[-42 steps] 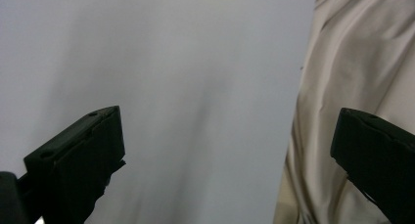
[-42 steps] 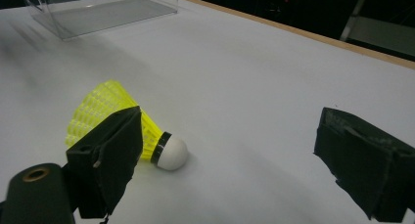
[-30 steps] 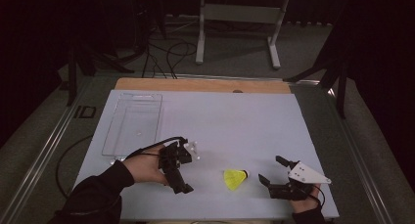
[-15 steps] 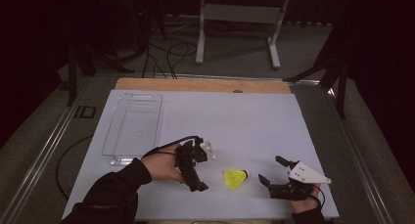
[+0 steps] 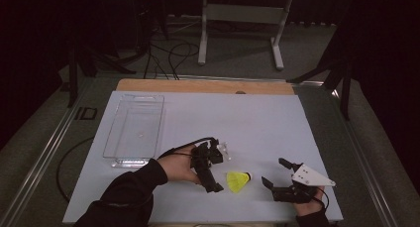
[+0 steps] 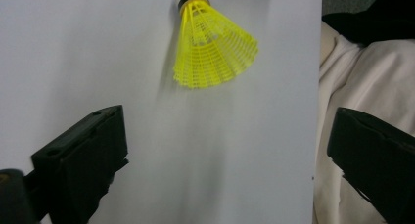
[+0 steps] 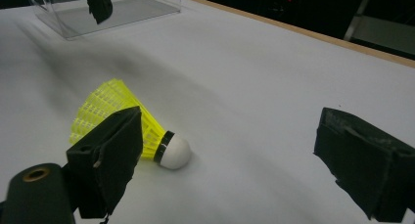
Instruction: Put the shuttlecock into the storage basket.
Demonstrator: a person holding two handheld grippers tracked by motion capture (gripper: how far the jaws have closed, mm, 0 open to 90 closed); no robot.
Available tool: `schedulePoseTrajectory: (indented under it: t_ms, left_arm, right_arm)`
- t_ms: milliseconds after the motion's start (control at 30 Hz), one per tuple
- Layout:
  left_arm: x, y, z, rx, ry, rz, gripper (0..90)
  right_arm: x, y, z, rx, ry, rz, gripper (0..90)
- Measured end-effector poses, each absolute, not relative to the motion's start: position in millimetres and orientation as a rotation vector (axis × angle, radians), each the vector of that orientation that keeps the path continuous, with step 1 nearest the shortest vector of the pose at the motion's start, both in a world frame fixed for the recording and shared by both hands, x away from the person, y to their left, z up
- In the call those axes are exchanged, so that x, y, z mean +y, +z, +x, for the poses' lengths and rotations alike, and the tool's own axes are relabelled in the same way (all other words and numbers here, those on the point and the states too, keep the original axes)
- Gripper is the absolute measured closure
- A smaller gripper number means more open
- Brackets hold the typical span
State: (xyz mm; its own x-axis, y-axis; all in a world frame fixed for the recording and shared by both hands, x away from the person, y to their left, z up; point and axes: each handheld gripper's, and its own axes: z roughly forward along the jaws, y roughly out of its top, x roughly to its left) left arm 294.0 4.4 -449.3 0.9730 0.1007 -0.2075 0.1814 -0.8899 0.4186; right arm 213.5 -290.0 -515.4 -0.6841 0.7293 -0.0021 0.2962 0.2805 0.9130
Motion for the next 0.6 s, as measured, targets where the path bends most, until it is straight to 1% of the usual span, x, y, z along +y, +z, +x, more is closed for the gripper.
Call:
schedulePoseTrajectory:
  t_ms: [233, 300, 333, 600]
  left_arm:
    - [-9, -456, 296, 0.167, -0.246, 2.685, 7.7]
    - [-11, -458, 297, 0.167, -0.241, 2.679, 13.4]
    - [-13, -460, 298, 0.155, -0.25, 2.677, 13.4]
    - [-22, -474, 305, 0.147, -0.212, 2.692, 23.3]
  right_arm:
    - [-290, -515, 213, 2.133, 1.384, 0.922, 11.1]
    - [-290, -515, 213, 2.132, 1.384, 0.922, 11.1]
    - [-290, -515, 213, 2.134, 1.383, 0.922, 11.1]
    - [-290, -515, 213, 2.137, 1.383, 0.918, 11.1]
